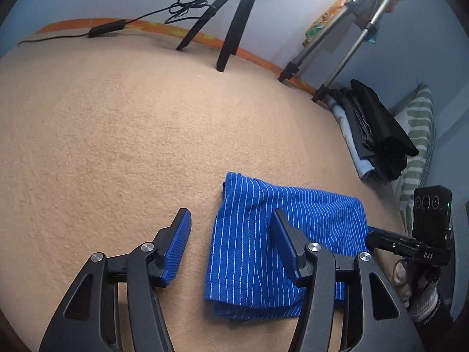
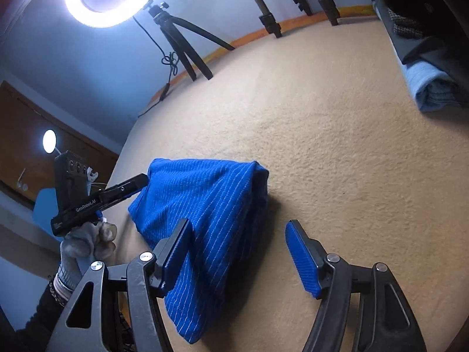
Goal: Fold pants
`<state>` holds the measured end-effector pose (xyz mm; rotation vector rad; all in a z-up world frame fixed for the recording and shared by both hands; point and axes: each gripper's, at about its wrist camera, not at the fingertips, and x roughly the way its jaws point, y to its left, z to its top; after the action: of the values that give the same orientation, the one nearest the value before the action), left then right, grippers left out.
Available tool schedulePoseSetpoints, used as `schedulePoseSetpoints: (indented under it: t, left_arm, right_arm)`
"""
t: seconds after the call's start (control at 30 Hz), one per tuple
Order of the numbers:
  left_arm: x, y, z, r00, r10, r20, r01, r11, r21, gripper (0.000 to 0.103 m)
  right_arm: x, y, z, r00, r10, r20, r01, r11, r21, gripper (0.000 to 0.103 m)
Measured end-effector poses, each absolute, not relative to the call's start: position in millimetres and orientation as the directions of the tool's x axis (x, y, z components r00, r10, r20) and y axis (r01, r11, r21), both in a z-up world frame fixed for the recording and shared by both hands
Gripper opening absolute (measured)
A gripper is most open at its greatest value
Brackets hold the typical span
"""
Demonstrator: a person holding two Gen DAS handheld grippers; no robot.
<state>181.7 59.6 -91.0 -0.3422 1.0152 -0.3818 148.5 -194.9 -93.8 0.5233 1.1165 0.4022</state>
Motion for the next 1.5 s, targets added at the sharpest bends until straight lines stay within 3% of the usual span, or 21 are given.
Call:
schedulePoseSetpoints:
  t: [0.17, 0.27, 0.37, 0.57, 0.7, 0.77, 1.13, 1.5]
  left_arm:
    - [175.7, 46.1, -91.0, 0.480, -0.452, -0.752, 0.195, 0.890, -0.411, 0.055]
    - [172.4, 31.4, -90.9, 0.461, -0.460, -0.759, 0.241, 0.888, -0.392, 0.054]
    - [167.2, 18.6, -90.2, 0.470, -0.423, -0.775, 0.278, 0.904, -0.324, 0.052]
    - [168.6, 24.6, -93.9, 0.473, -0.438, -0.765, 0.236, 0.899, -0.369, 0.021]
    - [164.0, 19.4, -90.5, 0.488, -0.430, -0.760, 0.247, 0.903, -0.352, 0.013]
    - [160.3, 14.4, -86.1, 0.502, -0.417, -0.758, 0.265, 0.908, -0.324, 0.011]
    - [148.5, -0.9, -57.9, 0.571, -0.402, -0.716, 0.303, 0.914, -0.271, 0.010]
    - [133.9, -36.3, -4.4, 0.670, -0.423, -0.610, 0.397, 0.898, -0.187, 0.010]
  right_arm:
    - [146.9, -184.2, -90.9, 0.389, 0.550, -0.739, -0.092, 0.821, 0.563, 0.070]
    - [146.1, -172.9, -92.6, 0.370, 0.561, -0.741, -0.124, 0.820, 0.559, 0.060]
    - [143.5, -162.2, -92.3, 0.367, 0.553, -0.748, -0.153, 0.829, 0.538, 0.056]
    - [144.5, -163.8, -96.2, 0.373, 0.547, -0.750, -0.126, 0.830, 0.543, 0.035]
    - [144.3, -166.6, -95.8, 0.385, 0.550, -0.742, -0.105, 0.824, 0.557, 0.019]
    - [142.9, -163.9, -89.7, 0.396, 0.543, -0.741, -0.125, 0.831, 0.543, 0.016]
    - [132.7, -162.1, -58.1, 0.473, 0.498, -0.727, -0.184, 0.863, 0.471, 0.013]
    - [113.9, -176.7, -17.9, 0.601, 0.426, -0.677, -0.188, 0.898, 0.398, 0.013]
